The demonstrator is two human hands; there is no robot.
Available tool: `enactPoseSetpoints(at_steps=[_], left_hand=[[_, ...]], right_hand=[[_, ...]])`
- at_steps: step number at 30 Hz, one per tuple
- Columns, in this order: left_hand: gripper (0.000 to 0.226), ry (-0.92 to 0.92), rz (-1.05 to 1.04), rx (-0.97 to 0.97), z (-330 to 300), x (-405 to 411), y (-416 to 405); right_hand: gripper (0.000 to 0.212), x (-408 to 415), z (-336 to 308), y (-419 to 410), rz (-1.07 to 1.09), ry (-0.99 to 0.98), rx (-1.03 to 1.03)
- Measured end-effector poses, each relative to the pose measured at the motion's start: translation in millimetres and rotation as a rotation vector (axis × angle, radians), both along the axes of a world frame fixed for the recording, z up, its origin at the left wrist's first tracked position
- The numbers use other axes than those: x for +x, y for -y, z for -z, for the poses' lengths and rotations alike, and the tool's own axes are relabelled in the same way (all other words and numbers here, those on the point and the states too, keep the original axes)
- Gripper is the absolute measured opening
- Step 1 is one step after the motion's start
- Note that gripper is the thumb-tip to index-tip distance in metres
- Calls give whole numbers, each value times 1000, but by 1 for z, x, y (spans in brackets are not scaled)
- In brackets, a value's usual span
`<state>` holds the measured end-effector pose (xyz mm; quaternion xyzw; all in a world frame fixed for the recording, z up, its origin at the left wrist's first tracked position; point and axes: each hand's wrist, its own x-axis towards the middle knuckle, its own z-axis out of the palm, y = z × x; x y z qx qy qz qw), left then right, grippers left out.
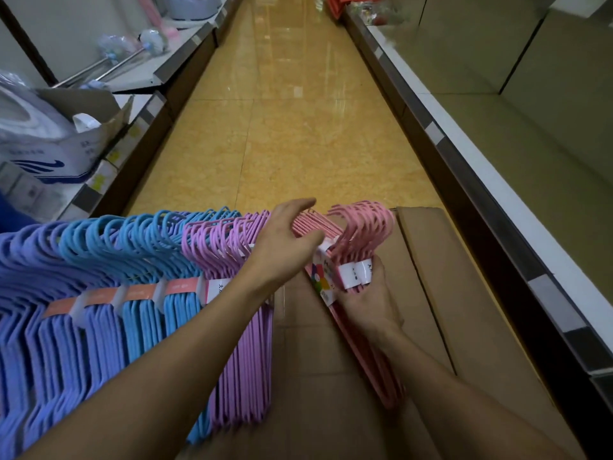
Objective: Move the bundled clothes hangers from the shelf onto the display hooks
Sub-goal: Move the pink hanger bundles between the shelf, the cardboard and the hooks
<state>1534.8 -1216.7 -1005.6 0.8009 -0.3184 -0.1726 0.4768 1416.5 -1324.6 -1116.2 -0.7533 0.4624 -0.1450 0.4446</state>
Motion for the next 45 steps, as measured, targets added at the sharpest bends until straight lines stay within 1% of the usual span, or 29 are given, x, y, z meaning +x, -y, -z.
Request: enactPoseSetpoints(at_steps=[3,6,9,12,13,16,17,18,20,21,22,23,25,26,27,30,32,36,39,42,45], left_hand=[[43,-131,-110,-5,9,1,-10],[43,-226,-157,10,16,-5,-18],[50,-330,-191,27,26,-9,-24],[59,-461,-237,-41,30,-16,-24],[64,-525,-250,-77,31,-17,-24],[95,-721,-275,-195,26,-19,-22],[95,-762,-277,-224,23,-19,-22],[84,-789,-274,-267,18,-19,-23],[54,-844,-277,-390,10,-17,-24],[47,-881,-282,-462,7,-16,-27],[48,-920,-276,-526,4,-15,-29],[56,-956,-262,-575,2,-13,-32],[87,-1040,-233,-620,-3,-12,-36],[95,-1076,-233,-629,-6,-13,-39],[92,-1092,-246,-630,-9,-14,-41],[47,-1040,-343,-653,-16,-16,-47],[32,-1006,-425,-709,-26,-21,-49],[21,-971,-536,-853,-60,-30,-58],[19,-949,-567,-890,-100,-38,-67],[20,-916,-607,-915,-158,-41,-75],[22,-877,-626,-943,-230,-42,-82]], right_hand=[[64,-8,-10,15,42,111,179],[55,-21,-21,21,21,230,306],[50,-35,-34,24,2,314,430],[45,-51,-52,24,-29,361,565],[44,-55,-56,24,-35,381,611],[45,-63,-68,20,-70,475,782],[50,-63,-69,19,-98,485,814],[59,-64,-69,18,-130,476,828],[72,-65,-68,17,-197,460,823],[73,-66,-68,15,-232,474,824],[74,-66,-69,11,-270,488,833],[75,-67,-71,7,-306,501,849],[75,-67,-74,-1,-360,523,873],[72,-66,-76,-5,-378,524,874],[69,-66,-78,-8,-395,522,868],[56,-62,-90,-14,-429,514,833],[45,-59,-103,-18,-435,487,762],[49,-57,-138,-25,-460,404,520],[47,-57,-177,-30,-489,395,460],[45,-57,-238,-34,-534,375,413],[44,-56,-314,-37,-542,366,393]])
